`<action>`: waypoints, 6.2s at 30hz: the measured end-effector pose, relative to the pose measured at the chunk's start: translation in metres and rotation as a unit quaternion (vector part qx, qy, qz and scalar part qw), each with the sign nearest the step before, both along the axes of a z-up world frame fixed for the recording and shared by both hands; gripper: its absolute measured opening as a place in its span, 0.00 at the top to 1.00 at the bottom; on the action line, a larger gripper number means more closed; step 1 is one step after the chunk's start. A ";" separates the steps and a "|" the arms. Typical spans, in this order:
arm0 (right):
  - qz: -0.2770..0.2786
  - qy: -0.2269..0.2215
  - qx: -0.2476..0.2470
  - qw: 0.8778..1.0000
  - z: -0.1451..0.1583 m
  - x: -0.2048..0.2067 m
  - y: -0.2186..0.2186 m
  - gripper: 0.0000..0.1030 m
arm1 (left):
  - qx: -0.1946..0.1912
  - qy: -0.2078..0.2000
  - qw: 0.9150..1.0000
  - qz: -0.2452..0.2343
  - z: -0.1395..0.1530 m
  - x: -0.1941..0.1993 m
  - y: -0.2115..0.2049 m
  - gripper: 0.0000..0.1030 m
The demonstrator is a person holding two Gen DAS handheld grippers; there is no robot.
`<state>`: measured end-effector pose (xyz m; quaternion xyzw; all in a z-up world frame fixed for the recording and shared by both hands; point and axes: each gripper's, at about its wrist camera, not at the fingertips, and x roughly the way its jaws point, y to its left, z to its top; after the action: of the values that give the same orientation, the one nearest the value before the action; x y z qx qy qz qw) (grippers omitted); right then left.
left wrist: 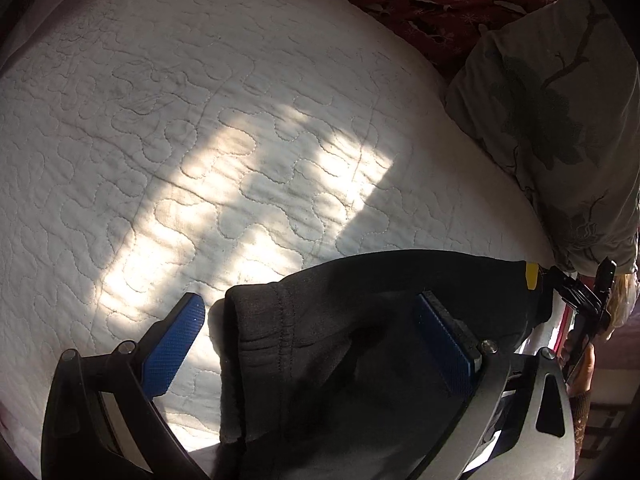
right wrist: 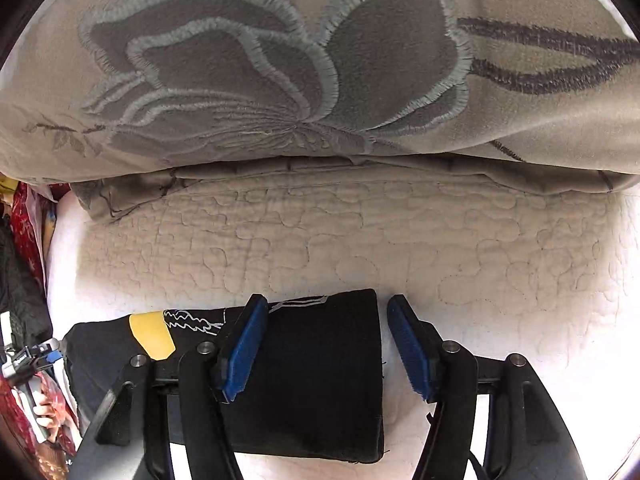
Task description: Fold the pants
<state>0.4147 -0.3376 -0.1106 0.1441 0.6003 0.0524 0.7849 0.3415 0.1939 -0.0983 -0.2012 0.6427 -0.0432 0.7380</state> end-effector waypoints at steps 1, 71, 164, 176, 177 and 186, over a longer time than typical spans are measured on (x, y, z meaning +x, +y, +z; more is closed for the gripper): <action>0.001 -0.001 0.006 1.000 0.000 -0.001 -0.002 0.38 | -0.002 -0.006 1.000 -0.010 0.002 0.001 -0.002 0.01; 0.036 -0.055 0.002 0.998 0.036 -0.023 -0.043 0.95 | 0.219 -0.073 0.972 -0.032 0.068 -0.038 -0.048 0.71; -0.180 -0.043 0.231 0.955 0.003 -0.351 -0.081 0.87 | -0.108 -0.056 0.974 0.190 0.023 -0.230 0.008 0.63; -0.146 -0.089 0.246 0.954 0.038 -0.335 -0.079 0.90 | -0.112 -0.094 0.971 0.187 0.067 -0.204 0.010 0.88; -0.140 -0.091 0.245 0.955 0.040 -0.337 -0.079 0.90 | -0.103 -0.105 0.973 0.179 0.070 -0.212 0.011 0.88; -0.153 -0.041 0.205 0.966 -0.009 -0.351 -0.081 0.90 | -0.045 -0.033 0.986 0.158 0.000 -0.234 0.018 0.88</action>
<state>0.0641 -0.4185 -0.1195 0.3898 0.5145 0.0590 0.7615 0.1075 0.2122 -0.0984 -0.3317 0.5757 0.0380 0.7464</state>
